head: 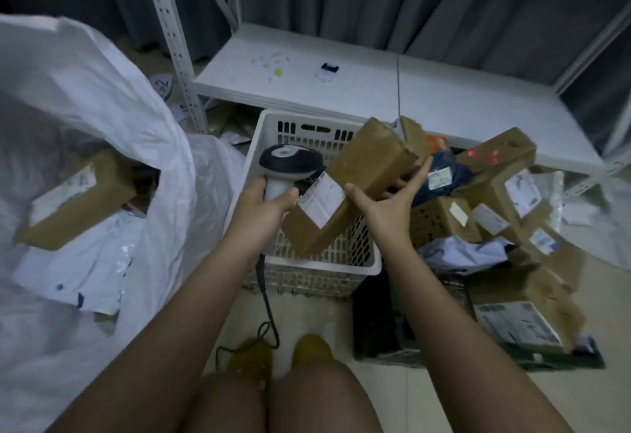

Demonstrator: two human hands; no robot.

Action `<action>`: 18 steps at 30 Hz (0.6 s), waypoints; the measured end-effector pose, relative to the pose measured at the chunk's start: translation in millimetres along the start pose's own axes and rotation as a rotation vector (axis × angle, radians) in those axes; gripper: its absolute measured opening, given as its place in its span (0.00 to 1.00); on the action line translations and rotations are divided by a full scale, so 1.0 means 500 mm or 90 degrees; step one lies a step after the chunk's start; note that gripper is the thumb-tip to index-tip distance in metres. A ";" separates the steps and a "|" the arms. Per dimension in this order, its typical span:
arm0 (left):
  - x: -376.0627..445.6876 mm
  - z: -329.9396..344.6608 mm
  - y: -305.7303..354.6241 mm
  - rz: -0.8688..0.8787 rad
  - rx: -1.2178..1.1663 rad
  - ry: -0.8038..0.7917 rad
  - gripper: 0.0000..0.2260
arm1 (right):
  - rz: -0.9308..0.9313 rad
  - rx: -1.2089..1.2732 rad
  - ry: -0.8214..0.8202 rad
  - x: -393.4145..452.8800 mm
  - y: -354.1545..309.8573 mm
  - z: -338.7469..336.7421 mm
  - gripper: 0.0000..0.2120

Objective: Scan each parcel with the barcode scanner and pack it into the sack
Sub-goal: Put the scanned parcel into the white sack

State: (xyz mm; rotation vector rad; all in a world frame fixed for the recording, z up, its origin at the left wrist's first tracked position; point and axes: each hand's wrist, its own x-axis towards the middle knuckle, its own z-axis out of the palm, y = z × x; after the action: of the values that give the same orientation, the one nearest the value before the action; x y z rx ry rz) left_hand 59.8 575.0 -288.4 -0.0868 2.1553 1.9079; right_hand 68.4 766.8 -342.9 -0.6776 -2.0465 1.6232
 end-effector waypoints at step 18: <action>-0.049 0.011 -0.010 -0.009 -0.088 0.029 0.07 | -0.197 -0.513 -0.138 -0.106 -0.059 -0.080 0.58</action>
State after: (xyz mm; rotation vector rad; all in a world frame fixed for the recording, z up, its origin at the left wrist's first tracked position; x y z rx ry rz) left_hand 85.5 576.5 -288.1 -0.1738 2.0426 2.0647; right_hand 131.3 758.7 -307.6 -0.3949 -2.8061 0.6868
